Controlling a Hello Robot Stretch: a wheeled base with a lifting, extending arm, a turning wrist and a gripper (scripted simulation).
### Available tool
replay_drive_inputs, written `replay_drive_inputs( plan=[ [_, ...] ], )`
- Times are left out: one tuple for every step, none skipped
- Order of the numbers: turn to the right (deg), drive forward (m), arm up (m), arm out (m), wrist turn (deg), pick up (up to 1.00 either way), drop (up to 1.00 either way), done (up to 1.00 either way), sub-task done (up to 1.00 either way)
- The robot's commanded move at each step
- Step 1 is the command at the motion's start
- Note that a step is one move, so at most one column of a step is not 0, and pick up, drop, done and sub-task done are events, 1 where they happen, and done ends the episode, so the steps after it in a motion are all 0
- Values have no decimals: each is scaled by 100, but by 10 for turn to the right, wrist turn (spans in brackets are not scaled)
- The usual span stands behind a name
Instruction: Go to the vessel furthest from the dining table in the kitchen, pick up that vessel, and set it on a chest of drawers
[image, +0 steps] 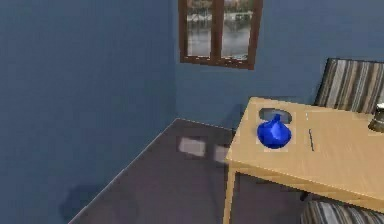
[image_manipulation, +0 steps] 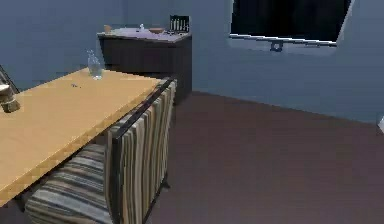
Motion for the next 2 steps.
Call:
replay_drive_inputs(
  plan=[
    [-450,0,0,0,0,0,0,0,0],
    [-450,0,0,0,0,0,0,0,0]
  ],
)
